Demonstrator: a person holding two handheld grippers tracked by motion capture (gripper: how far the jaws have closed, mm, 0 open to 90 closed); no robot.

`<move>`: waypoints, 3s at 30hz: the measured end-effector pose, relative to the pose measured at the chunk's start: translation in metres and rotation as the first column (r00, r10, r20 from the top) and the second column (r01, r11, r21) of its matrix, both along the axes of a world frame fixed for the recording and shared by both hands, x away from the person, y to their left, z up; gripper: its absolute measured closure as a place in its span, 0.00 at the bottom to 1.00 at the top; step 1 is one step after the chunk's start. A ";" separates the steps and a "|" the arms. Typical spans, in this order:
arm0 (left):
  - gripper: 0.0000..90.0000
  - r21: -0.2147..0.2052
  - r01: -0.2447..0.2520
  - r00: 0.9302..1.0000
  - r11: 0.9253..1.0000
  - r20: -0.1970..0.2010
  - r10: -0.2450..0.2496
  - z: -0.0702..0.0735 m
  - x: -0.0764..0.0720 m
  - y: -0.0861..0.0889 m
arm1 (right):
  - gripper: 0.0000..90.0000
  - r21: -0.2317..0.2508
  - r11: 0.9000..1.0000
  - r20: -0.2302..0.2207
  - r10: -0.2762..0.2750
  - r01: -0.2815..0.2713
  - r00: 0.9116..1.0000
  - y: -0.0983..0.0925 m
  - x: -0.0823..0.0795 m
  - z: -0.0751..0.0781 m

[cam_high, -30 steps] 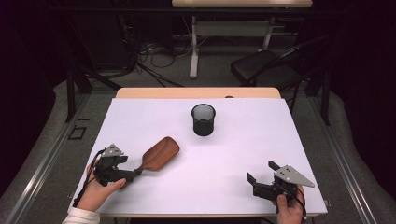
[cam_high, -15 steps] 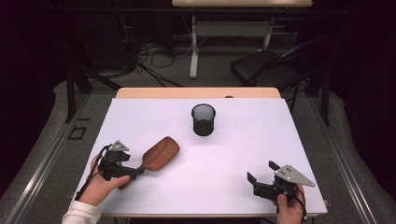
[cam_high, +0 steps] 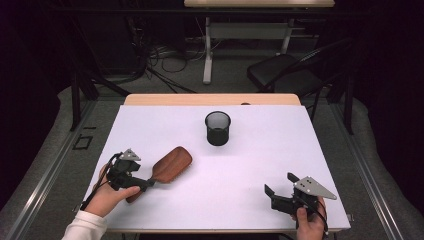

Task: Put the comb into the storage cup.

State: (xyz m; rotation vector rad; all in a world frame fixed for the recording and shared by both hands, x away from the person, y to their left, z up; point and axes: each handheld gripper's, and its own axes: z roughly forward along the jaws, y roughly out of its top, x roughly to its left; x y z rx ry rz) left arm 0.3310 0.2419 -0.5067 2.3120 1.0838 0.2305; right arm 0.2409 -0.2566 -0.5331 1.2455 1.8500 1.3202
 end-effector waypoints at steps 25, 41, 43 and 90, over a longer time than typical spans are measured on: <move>0.19 0.071 0.025 0.999 0.997 -0.037 -0.023 -0.010 0.005 -0.011 | 0.10 -0.011 1.000 -0.006 0.004 -0.004 1.000 -0.001 0.000 0.000; 0.43 0.180 0.075 0.995 0.981 -0.074 -0.063 -0.019 0.008 -0.021 | 0.11 -0.014 1.000 -0.006 0.004 -0.004 1.000 -0.001 0.000 0.000; 0.45 0.192 0.079 0.995 0.978 -0.075 -0.066 -0.020 0.008 -0.022 | 0.11 -0.013 1.000 -0.006 0.003 -0.003 1.000 -0.001 0.000 0.000; 0.79 0.256 0.135 0.982 0.957 -0.163 -0.095 -0.022 0.016 -0.035 | 0.13 -0.018 1.000 -0.016 0.011 -0.012 1.000 0.000 0.001 0.000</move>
